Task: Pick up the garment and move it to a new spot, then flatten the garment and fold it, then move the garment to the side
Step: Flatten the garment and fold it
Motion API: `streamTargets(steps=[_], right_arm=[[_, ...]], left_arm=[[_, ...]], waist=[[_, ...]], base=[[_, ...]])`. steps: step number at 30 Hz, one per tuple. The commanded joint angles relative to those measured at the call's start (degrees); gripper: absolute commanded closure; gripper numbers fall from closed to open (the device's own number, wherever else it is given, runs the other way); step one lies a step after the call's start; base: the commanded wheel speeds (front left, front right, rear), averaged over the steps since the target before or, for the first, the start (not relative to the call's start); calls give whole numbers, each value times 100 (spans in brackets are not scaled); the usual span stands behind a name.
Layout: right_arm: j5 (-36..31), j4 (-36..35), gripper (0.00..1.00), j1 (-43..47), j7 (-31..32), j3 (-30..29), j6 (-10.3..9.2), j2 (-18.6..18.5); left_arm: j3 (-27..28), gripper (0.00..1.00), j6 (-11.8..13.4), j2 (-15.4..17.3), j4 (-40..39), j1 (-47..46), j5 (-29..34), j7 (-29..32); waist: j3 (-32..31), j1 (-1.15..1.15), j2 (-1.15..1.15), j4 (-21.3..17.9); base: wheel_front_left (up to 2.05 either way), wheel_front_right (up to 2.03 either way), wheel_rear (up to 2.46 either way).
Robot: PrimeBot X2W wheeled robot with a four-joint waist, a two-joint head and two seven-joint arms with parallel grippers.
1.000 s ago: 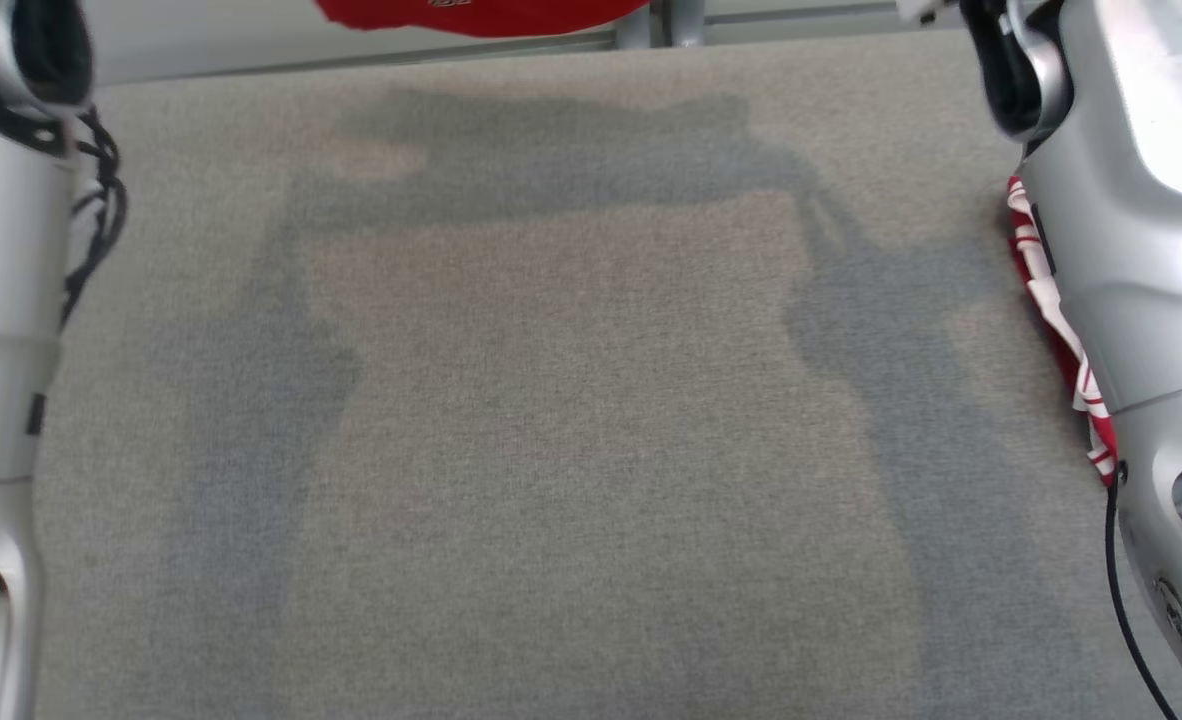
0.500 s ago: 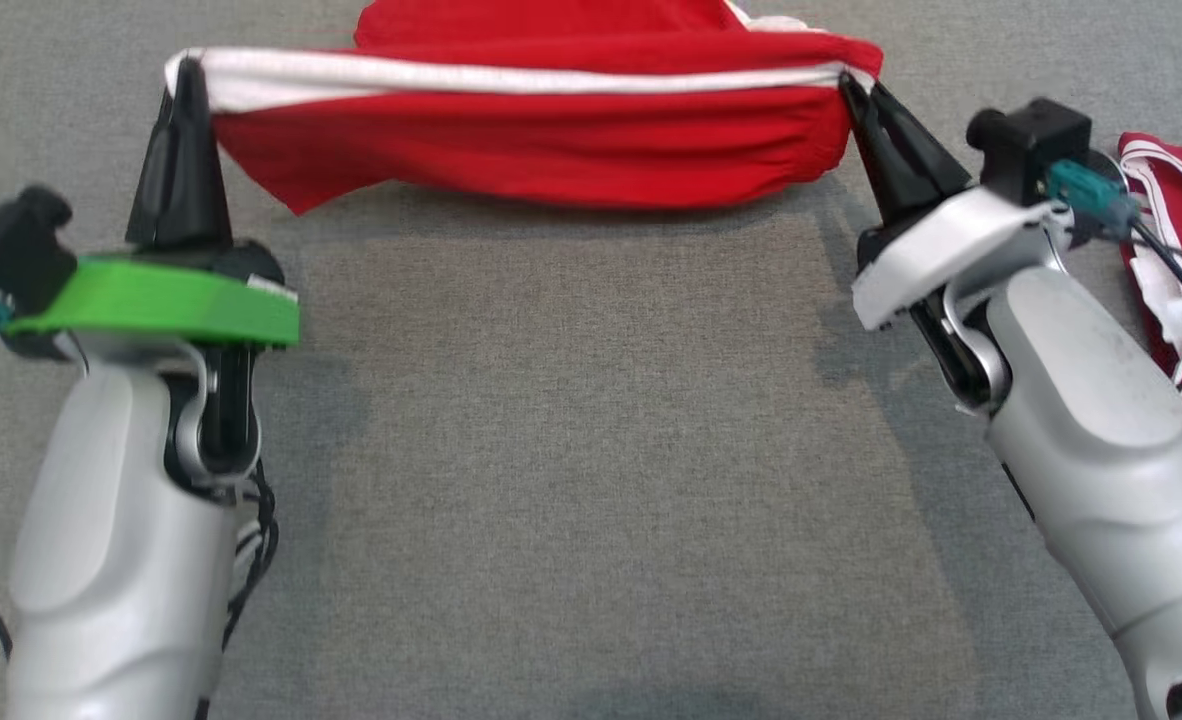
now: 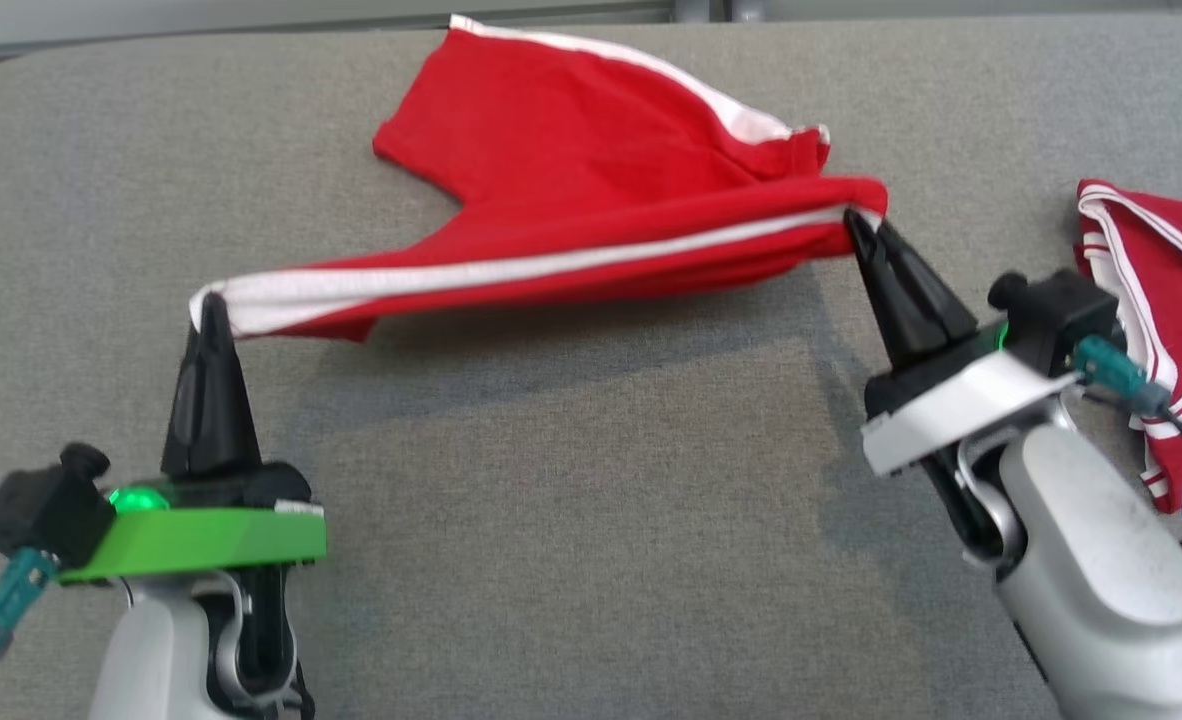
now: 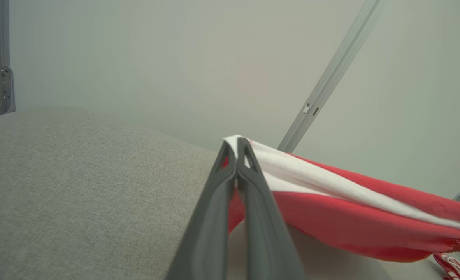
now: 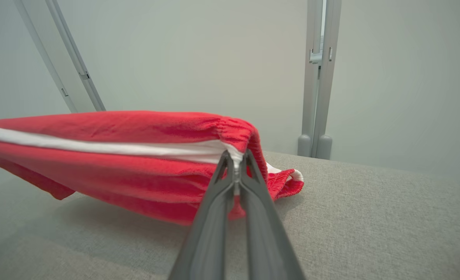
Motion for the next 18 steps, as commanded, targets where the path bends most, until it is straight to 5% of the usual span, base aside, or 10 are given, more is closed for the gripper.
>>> streamTargets(steps=[1, 18], right_arm=[[-95, -116, 100, 301, -16, -66, -12, 14], [-519, -1025, 100, 2657, -16, -496, -12, 461]], left_arm=[[25, 100, -21, -23, -71, 259, 84, -18], [8, 100, 192, -137, -665, 2238, 215, -19]], waist=[[-272, 0, 23, 72], [-1582, 0, 23, 16]], base=[[0, 0, 0], [0, 0, 0]])
